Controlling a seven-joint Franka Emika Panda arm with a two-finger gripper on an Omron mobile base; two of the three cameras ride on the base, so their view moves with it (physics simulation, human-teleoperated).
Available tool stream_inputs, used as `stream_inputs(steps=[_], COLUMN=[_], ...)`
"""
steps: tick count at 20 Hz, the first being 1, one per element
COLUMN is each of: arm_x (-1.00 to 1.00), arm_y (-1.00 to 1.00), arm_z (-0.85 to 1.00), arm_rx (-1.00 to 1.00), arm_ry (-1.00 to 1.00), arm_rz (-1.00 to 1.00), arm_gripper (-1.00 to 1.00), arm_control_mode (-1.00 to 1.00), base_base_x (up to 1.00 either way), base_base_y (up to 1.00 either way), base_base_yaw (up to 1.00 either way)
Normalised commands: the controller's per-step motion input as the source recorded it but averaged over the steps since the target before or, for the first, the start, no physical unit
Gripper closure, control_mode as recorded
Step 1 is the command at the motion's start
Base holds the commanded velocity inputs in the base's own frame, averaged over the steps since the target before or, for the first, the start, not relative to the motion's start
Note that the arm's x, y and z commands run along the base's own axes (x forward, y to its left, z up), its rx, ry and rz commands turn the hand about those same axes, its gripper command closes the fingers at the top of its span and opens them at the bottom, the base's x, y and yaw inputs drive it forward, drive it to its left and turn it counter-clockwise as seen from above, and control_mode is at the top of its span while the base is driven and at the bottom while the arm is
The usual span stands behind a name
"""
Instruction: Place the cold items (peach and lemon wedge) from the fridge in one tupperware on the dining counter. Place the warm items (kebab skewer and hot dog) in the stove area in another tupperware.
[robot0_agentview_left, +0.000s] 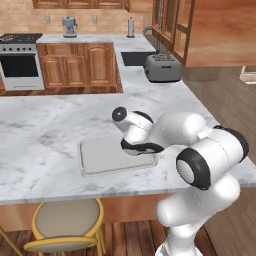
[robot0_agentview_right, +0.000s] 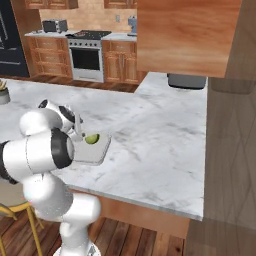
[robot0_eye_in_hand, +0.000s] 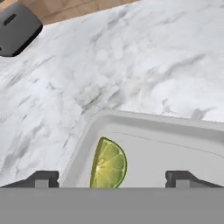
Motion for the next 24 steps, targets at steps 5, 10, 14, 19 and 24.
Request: stream_inputs(steps=[5, 10, 14, 19, 24], arm_x=[-0.95, -1.0, -1.0, -1.0, -0.58], arm_y=[-0.53, -0.48, -0.55, -0.91, -0.15], arm_z=[1.0, 1.0, 1.0, -0.01, -0.92], arm_rx=[0.38, 0.44, 0.52, 0.3, -0.16], arm_ry=[-0.53, -0.43, -0.32, 0.11, 0.32], arm_rz=[-0.1, -0.09, -0.06, 0.01, 0.0], arm_gripper=[-1.0, -1.0, -1.0, -1.0, -1.0], arm_control_mode=[-1.0, -1.0, -1.0, -1.0, -1.0], base_base_x=[0.0, 0.0, 0.0, 0.0, 0.0], base_base_y=[0.0, 0.0, 0.0, 0.0, 0.0], base_base_yaw=[0.0, 0.0, 0.0, 0.0, 0.0])
